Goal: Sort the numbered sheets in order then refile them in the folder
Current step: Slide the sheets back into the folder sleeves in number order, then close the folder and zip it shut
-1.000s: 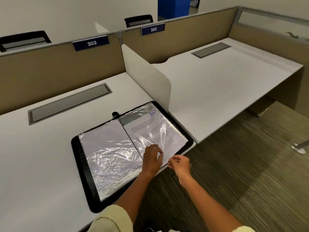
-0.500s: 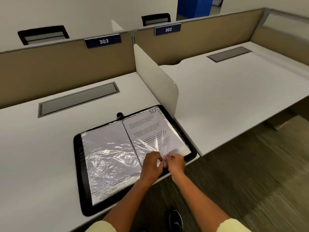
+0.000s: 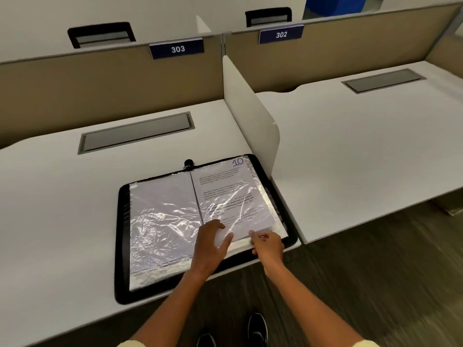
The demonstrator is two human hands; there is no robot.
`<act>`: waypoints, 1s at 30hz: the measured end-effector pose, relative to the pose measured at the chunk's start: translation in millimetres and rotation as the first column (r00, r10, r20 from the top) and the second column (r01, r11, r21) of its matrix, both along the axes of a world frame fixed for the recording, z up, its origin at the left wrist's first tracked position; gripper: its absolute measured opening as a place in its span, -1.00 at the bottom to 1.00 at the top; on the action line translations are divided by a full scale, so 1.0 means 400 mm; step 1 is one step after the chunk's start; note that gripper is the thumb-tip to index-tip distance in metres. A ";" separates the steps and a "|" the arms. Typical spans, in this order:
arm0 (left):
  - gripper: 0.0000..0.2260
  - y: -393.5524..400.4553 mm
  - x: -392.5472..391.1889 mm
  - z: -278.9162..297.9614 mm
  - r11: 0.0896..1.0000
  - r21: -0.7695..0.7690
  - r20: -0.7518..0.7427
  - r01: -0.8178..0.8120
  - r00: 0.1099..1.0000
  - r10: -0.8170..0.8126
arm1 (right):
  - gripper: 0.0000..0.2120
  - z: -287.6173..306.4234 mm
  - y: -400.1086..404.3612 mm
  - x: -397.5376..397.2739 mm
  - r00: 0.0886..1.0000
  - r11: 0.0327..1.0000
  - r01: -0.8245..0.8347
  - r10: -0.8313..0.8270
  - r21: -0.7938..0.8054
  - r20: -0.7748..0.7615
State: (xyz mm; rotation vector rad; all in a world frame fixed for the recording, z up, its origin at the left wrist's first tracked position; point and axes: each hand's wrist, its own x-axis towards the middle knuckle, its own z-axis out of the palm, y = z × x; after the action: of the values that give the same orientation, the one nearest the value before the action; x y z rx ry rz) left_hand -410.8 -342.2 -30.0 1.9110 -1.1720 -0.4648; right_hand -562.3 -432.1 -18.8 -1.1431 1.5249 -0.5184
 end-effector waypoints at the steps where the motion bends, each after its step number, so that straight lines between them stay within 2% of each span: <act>1: -0.71 0.009 0.024 -0.001 0.998 0.004 0.004 -0.063 0.998 0.063 | -0.81 -0.001 -0.007 -0.017 1.000 0.999 -0.020 0.019 -0.028 -0.012; 6: -0.77 0.081 0.169 -0.021 0.943 0.026 0.127 -0.331 0.937 0.326 | -0.62 0.009 -0.039 -0.095 0.983 0.974 -0.164 0.149 -0.153 -0.108; 12: -0.71 0.218 0.295 -0.048 0.795 0.049 0.271 -0.604 0.774 0.572 | -0.60 0.019 -0.080 -0.152 0.963 0.925 -0.227 0.167 -0.305 -0.210; 17: -0.68 0.311 0.299 -0.047 0.596 0.243 0.370 -0.765 0.641 0.672 | -0.84 0.002 -0.146 -0.150 0.928 0.863 -0.293 0.154 -0.411 -0.339; 19: -0.66 0.329 0.287 -0.034 0.538 0.324 0.351 -0.778 0.627 0.695 | -0.70 -0.016 -0.173 -0.145 0.891 0.868 -0.348 0.189 -0.354 -0.412; 22: -0.62 0.350 0.273 -0.017 0.531 0.354 0.338 -0.770 0.634 0.695 | -0.54 -0.027 -0.200 -0.132 0.867 0.879 -0.389 0.247 -0.276 -0.433; 25: -0.53 0.353 0.258 0.001 0.530 0.367 0.314 -0.764 0.638 0.703 | -0.51 -0.032 -0.218 -0.121 0.863 0.871 -0.416 0.286 -0.263 -0.417; 28: -0.55 0.352 0.255 0.007 0.565 0.368 0.240 -0.739 0.662 0.710 | -0.50 -0.037 -0.229 -0.113 0.855 0.866 -0.426 0.291 -0.261 -0.430; 30: -0.54 0.353 0.248 0.006 0.578 0.392 0.247 -0.716 0.687 0.683 | -0.50 -0.039 -0.231 -0.108 0.845 0.860 -0.435 0.287 -0.267 -0.451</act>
State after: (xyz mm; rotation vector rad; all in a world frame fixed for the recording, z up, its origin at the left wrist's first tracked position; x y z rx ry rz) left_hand -311.8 -200.9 -27.7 2.6283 -0.2322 -0.2327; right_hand -605.5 -524.6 -34.3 -1.8811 1.5250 -0.3147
